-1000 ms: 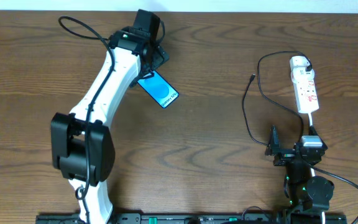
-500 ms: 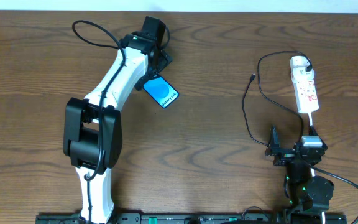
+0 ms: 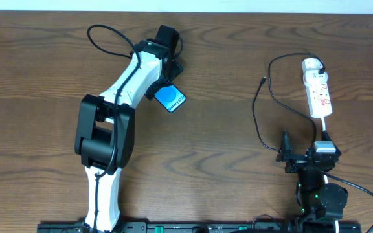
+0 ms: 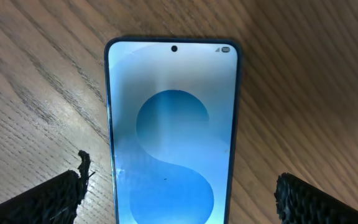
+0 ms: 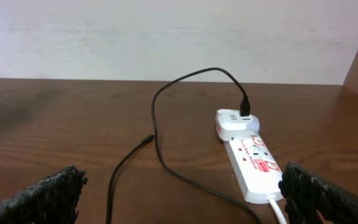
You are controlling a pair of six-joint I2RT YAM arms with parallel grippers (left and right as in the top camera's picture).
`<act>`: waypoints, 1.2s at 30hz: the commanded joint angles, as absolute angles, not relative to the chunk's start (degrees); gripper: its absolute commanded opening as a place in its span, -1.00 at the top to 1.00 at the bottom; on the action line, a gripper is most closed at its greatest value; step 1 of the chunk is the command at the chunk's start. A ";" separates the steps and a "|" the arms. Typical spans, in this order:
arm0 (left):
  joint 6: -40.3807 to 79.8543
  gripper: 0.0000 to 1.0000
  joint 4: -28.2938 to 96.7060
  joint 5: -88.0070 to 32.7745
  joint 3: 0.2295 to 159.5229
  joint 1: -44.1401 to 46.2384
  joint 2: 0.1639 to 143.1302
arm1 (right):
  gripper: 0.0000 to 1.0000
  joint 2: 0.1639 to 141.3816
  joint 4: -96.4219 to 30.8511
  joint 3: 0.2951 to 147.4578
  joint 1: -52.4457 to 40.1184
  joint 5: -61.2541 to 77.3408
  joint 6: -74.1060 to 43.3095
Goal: Plug charger to phone and switch on socket
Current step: 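Lower the left gripper and close it on the phone's long edge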
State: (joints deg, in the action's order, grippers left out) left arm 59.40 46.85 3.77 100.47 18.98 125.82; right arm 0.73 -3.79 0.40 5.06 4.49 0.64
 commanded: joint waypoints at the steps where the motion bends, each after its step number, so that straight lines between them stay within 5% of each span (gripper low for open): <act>1: 61.67 -0.98 46.98 4.73 101.01 19.07 127.37 | -0.99 0.56 -4.01 0.32 4.80 4.67 0.93; 27: 61.60 -1.00 44.84 3.64 100.73 20.16 134.96 | -0.98 0.56 -3.99 0.32 4.80 4.67 0.93; 36: 61.12 -0.68 46.52 3.70 100.66 21.96 135.04 | -0.98 0.56 -4.01 0.32 4.80 4.67 0.93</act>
